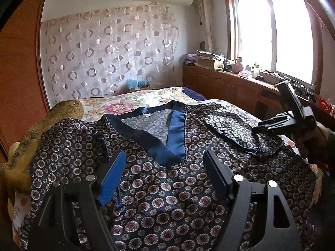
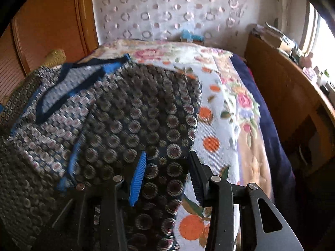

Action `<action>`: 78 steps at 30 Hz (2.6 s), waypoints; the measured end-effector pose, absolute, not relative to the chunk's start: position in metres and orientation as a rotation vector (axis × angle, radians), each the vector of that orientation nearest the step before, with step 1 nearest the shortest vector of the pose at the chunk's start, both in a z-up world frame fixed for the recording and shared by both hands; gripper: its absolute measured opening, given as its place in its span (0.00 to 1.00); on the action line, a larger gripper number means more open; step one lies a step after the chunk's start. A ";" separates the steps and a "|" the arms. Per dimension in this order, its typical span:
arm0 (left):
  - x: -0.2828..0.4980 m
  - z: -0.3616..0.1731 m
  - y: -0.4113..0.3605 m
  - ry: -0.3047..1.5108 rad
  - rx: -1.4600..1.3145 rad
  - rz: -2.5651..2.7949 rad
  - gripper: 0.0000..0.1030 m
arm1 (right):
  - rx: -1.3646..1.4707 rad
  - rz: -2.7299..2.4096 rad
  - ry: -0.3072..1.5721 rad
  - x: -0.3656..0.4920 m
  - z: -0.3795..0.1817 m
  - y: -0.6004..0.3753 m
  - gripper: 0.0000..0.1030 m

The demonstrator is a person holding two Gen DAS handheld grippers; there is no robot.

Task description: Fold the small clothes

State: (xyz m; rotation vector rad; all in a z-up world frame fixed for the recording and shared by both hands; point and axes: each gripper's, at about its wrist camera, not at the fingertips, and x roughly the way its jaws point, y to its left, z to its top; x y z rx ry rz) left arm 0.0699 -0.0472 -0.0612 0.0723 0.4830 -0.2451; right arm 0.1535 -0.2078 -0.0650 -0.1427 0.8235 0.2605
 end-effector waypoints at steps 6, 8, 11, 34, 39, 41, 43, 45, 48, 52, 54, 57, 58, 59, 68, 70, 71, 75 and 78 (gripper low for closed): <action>0.068 -0.054 -0.021 0.484 0.115 -0.185 0.75 | -0.125 0.271 0.809 0.153 -0.066 -0.213 0.43; 0.071 -0.050 -0.007 0.491 0.103 -0.174 0.75 | -0.134 0.268 0.808 0.152 -0.067 -0.213 0.45; 0.079 -0.044 0.021 0.511 0.082 -0.150 0.75 | -0.128 0.266 0.809 0.151 -0.068 -0.214 0.48; 0.188 -0.083 0.148 0.827 -0.060 0.032 0.66 | -0.125 0.257 0.810 0.151 -0.070 -0.216 0.53; 0.194 -0.081 0.145 0.839 -0.088 0.003 0.60 | -0.125 0.258 0.810 0.152 -0.070 -0.216 0.53; 0.195 -0.081 0.142 0.844 -0.084 -0.009 0.56 | -0.126 0.257 0.810 0.151 -0.070 -0.216 0.53; 0.196 -0.081 0.140 0.847 -0.081 -0.025 0.50 | -0.126 0.258 0.810 0.151 -0.070 -0.216 0.53; 0.197 -0.080 0.141 0.851 -0.081 -0.037 0.40 | -0.126 0.258 0.810 0.151 -0.070 -0.216 0.53; 0.196 -0.079 0.140 0.850 -0.073 -0.071 0.13 | -0.126 0.258 0.810 0.151 -0.070 -0.216 0.53; 0.180 -0.067 0.125 0.794 -0.024 -0.106 0.06 | -0.126 0.257 0.809 0.151 -0.070 -0.216 0.53; 0.165 -0.059 0.115 0.755 -0.021 -0.137 0.05 | -0.126 0.258 0.810 0.151 -0.070 -0.216 0.53; 0.136 -0.048 0.095 0.694 0.005 -0.175 0.05 | -0.126 0.257 0.810 0.151 -0.070 -0.216 0.53; 0.128 -0.046 0.091 0.681 0.007 -0.185 0.05 | -0.126 0.257 0.810 0.151 -0.070 -0.216 0.53; 0.118 -0.044 0.084 0.664 0.015 -0.196 0.05 | -0.126 0.257 0.809 0.151 -0.070 -0.216 0.53; 0.070 -0.036 0.058 0.602 0.068 -0.238 0.05 | -0.117 0.263 0.811 0.152 -0.070 -0.217 0.54; 0.066 -0.036 0.058 0.595 0.070 -0.241 0.05 | -0.097 0.277 0.814 0.154 -0.070 -0.219 0.54; 0.064 -0.035 0.059 0.591 0.069 -0.243 0.05 | -0.084 0.283 0.815 0.157 -0.069 -0.221 0.54; 0.060 -0.036 0.057 0.583 0.081 -0.221 0.05 | -0.070 0.261 0.824 0.178 -0.069 -0.224 0.54; 0.063 -0.038 0.055 0.585 0.085 -0.211 0.05 | -0.053 0.239 0.845 0.207 -0.067 -0.225 0.54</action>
